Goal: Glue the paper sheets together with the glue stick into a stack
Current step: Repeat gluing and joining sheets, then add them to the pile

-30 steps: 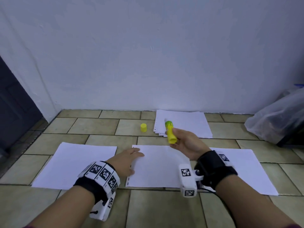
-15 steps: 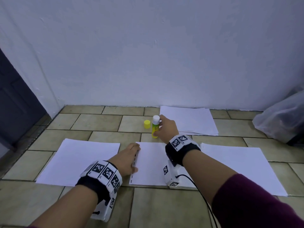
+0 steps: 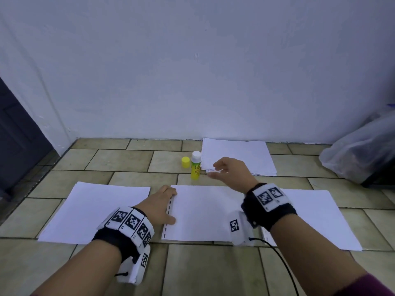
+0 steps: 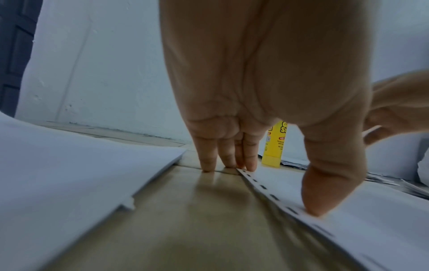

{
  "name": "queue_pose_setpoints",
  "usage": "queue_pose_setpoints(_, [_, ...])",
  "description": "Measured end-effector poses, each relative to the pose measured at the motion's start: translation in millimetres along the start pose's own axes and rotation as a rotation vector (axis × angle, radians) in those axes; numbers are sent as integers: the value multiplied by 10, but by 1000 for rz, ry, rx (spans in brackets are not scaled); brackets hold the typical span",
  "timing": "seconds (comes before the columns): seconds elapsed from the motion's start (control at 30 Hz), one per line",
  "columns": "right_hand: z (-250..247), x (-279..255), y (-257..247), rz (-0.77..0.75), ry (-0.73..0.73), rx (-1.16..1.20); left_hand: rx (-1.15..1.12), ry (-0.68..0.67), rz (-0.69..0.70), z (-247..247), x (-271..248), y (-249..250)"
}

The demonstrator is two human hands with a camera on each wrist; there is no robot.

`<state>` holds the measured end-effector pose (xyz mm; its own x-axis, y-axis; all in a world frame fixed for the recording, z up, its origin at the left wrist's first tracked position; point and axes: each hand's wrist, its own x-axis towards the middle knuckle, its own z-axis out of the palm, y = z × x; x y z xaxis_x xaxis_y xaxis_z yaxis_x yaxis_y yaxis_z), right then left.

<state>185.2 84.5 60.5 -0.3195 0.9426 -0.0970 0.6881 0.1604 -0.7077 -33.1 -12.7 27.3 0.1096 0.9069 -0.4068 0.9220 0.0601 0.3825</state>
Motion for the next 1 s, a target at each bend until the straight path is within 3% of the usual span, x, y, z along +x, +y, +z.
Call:
queue_pose_setpoints(0.1, [-325,-221,221,60,21,-106,11,-1,-1,-20,-6,24])
queue_pose_setpoints(0.23, [-576,-467,630,311,-196,-474,21,17,-19,17,-10,57])
queue_pose_setpoints(0.37, [-626,-726,877,419,-293,-618,53,30,-19,101,-35,80])
queue_pose_setpoints(0.77, [-808,-881,920,351,-201,-463,87,-8,82,140,-98,158])
queue_pose_setpoints(1.0, [-851,-924,494,176,10,-437,122,-13,94,159,-120,153])
